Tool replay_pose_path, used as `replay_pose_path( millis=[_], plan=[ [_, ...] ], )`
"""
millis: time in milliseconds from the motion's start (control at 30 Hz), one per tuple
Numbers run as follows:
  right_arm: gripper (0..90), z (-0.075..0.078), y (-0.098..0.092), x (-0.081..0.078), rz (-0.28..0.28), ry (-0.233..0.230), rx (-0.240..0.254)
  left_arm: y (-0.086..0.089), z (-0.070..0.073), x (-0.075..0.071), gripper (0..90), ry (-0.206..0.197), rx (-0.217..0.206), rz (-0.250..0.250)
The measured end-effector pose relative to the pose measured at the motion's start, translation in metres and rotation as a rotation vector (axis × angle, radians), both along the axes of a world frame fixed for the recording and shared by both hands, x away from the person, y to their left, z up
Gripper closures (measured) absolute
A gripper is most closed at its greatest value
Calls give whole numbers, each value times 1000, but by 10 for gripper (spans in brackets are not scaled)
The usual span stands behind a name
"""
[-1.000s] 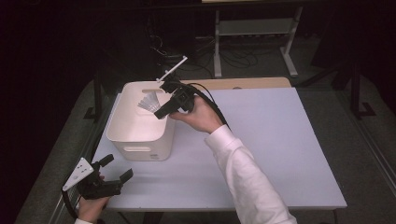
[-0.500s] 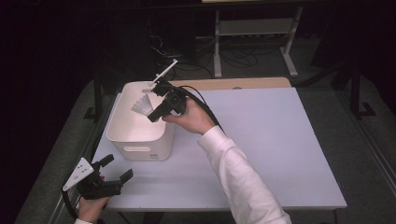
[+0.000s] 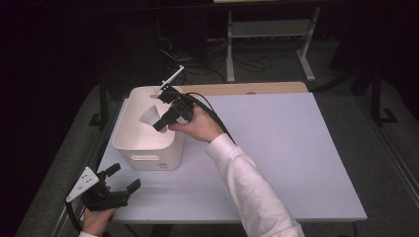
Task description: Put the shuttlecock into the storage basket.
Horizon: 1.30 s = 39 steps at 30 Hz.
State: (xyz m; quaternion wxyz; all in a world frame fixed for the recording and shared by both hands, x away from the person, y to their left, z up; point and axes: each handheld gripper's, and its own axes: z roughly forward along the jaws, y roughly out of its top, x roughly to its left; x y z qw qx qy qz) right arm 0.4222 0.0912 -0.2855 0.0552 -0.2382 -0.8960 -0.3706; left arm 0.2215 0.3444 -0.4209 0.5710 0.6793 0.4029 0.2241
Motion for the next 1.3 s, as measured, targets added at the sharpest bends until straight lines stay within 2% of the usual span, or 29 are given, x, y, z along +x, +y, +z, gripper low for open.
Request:
replay_pose_path(
  millis=[100, 167, 200, 300, 333, 567, 633, 667, 733, 767, 1067, 1133, 1267, 1300],
  plan=[
    [203, 0, -1, 1, 2, -19, -8, 0, 0, 0, 0, -2, -3, -2],
    [113, 1, -1, -1, -1, -40, -20, 0, 0, 0, 0, 2, 3, -2],
    [94, 2, -3, -1, -9, -57, -17, 0, 0, 0, 0, 3, 4, -2],
    [0, 5, -7, -2, -32, -67, 9, 0, 0, 0, 0, 3, 6, -3],
    [0, 5, -8, -1, -27, -89, 16, 0, 0, 0, 0, 1, 8, -4],
    [0, 7, -22, 1, -99, -93, 60, 0, 0, 0, 0, 3, 3, -2],
    [0, 8, -26, 0, -114, -67, 69, 0, 0, 0, 0, 0, 3, -2],
    [0, 7, -28, 1, -113, -83, 68, 0, 0, 0, 0, 0, 1, -3],
    [0, 6, -31, 0, -121, -84, 76, 0, 0, 0, 0, 0, 0, -2],
    [0, 7, -33, 0, -129, -67, 86, 0, 0, 0, 0, 0, -1, -2],
    [0, 7, -56, -1, -125, -79, 110, 1, -1, 1, 0, -5, 18, -8],
    [0, 6, -61, -1, -124, -90, 109, 1, -1, 1, 0, -2, 17, -6],
    [0, 6, -72, -2, -131, -82, 122, 0, -1, 1, 0, 2, 10, -2],
    [0, 6, -76, -2, -132, -94, 118, 0, -1, 1, 0, 2, 11, -2]
  ],
)
